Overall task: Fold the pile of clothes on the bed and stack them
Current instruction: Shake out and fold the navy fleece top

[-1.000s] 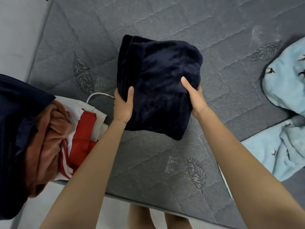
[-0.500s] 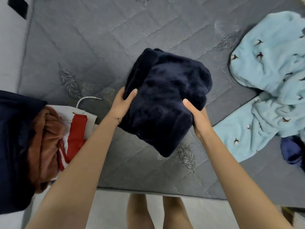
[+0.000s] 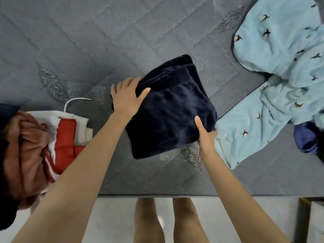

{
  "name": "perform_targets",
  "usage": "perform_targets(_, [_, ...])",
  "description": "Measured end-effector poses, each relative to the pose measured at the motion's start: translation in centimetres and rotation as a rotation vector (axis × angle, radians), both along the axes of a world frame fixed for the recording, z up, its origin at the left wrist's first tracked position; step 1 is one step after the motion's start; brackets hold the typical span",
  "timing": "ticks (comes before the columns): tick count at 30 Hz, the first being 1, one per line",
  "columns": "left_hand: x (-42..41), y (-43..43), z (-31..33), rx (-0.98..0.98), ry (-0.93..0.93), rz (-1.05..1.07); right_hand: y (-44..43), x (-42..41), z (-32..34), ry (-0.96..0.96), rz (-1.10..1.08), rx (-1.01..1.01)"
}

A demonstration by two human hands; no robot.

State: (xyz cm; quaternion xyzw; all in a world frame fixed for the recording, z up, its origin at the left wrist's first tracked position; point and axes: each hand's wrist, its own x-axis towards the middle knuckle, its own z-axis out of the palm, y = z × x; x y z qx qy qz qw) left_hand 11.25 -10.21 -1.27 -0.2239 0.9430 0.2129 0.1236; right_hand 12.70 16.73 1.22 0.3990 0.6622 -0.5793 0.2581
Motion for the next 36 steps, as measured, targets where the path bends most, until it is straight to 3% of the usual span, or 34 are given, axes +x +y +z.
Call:
perform_targets(2, [2.6,0.7,0.5,-0.024,0.104,0.11,0.7,-2.3,-0.1,0.097,0.091,0.165])
perform_targets(4, [5.5,1.6,0.4,0.084,0.186,0.281,0.7,-4.8,0.0,0.21,0.287,0.227])
perform_targets(5, [6.7,2.1,0.4,0.227,0.209,0.401,0.6,-6.0,-0.2,0.239,0.378,0.227])
perform_targets(8, [9.5,3.9,0.6,0.91,0.15,0.82,-0.1,-9.3,-0.8,0.236,0.652,0.207])
perform_targets(10, [11.0,5.0,0.2,1.133,0.06,0.901,-0.4,-10.9,-1.3,0.176,0.745,0.106])
perform_targets(14, [12.0,6.1,-0.7,1.186,-0.035,0.807,-0.8,-12.2,-1.6,0.061,0.819,-0.054])
perform_targets(21, [9.2,5.8,3.2,1.168,0.071,1.047,-1.1,-11.6,1.7,-0.114,0.773,-0.23])
perform_targets(31, [12.2,6.2,19.3,1.2,0.36,1.109,-0.6,-6.5,20.0,0.066,0.689,-0.247])
perform_targets(36, [15.2,6.8,25.4,1.201,0.403,1.101,-0.5,-2.7,24.9,0.161,0.633,-0.236])
